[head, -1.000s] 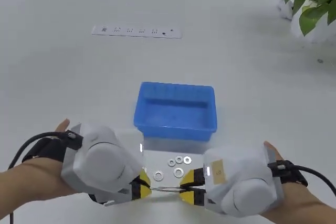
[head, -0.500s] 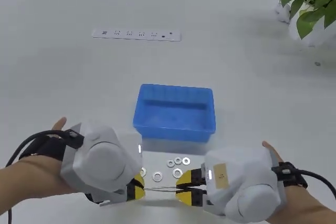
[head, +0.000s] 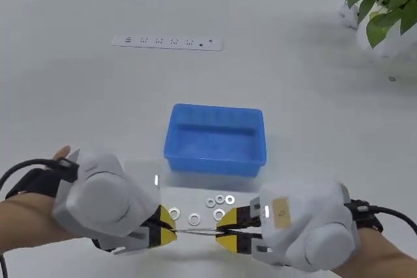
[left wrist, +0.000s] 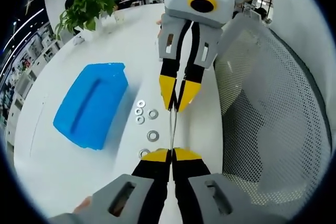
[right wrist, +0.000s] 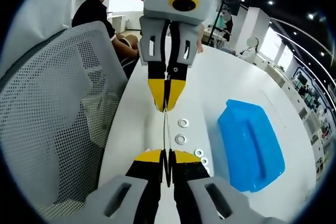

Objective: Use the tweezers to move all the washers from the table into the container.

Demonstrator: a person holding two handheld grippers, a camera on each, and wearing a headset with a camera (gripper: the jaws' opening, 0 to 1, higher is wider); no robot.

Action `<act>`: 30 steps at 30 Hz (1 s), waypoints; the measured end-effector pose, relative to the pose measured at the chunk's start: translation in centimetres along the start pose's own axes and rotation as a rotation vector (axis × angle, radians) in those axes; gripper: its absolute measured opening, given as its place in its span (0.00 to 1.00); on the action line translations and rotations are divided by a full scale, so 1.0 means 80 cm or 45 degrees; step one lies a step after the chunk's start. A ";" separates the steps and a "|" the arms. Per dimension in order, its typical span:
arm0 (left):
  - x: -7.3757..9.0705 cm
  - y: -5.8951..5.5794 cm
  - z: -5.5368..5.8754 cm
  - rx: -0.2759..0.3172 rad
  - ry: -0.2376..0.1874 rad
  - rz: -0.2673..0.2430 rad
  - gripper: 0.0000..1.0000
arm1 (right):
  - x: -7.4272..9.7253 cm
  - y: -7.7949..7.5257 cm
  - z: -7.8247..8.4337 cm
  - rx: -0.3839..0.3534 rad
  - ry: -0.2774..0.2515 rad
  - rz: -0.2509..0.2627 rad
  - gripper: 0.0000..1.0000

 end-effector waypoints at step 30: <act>0.000 -0.002 -0.063 0.027 -0.310 -0.045 0.06 | 0.002 -0.005 0.001 -0.122 -0.131 0.049 0.07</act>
Point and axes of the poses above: the centre of the closed fingertips' face, and the gripper's own axes: x roughly backward along the fingers, y roughly to its left, z roughly out of its underside, the point moved 6 cm from there along x, roughly backward along the fingers, and after that the axes turned 5 degrees about -y, right-handed, at the moved point
